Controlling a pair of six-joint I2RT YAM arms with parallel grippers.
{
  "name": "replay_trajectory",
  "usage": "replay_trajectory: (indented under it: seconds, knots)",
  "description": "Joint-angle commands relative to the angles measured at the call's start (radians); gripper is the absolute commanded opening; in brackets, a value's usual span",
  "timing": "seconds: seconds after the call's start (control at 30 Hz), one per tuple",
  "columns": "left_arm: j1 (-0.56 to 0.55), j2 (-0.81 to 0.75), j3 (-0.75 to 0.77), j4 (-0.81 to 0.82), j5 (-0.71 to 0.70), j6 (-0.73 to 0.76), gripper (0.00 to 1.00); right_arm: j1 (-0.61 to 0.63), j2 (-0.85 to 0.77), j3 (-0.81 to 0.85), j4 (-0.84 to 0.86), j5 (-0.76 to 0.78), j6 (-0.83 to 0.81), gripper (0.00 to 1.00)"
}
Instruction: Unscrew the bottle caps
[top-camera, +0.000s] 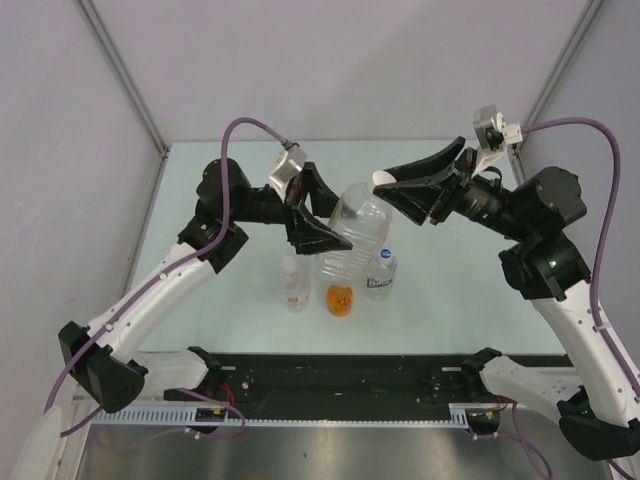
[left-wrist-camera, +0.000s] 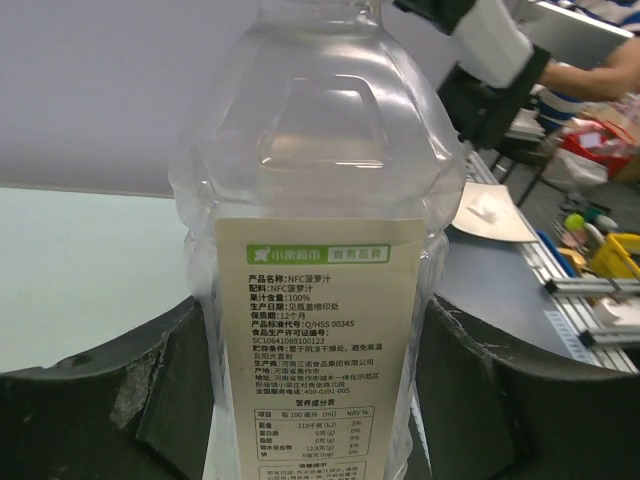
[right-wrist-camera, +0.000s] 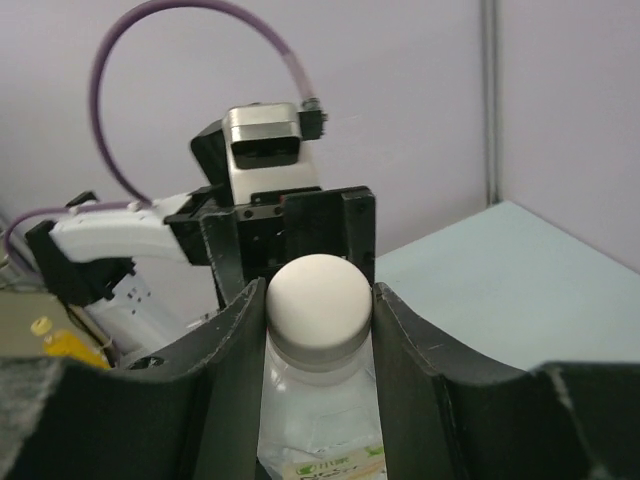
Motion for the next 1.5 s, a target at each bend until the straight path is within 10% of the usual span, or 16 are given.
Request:
replay_trajectory:
  seconds: [0.0,0.63,1.23,1.47]
  knots:
    - [-0.012,0.026,0.064,0.150,0.245,-0.108,0.00,0.011,0.025,-0.030,0.028,-0.281,-0.054,0.00]
    - [-0.012,0.073,0.060,0.249,0.336,-0.202,0.00,-0.053,0.068,-0.030,0.220,-0.721,0.012,0.00]
    - [-0.012,0.072,0.064,0.242,0.308,-0.190,0.00,-0.064,0.085,-0.030,0.143,-0.760,-0.045,0.00]
    - [-0.012,0.052,0.119,-0.105,0.152,0.097,0.00,-0.107,0.070,-0.028,0.099,-0.596,-0.020,0.54]
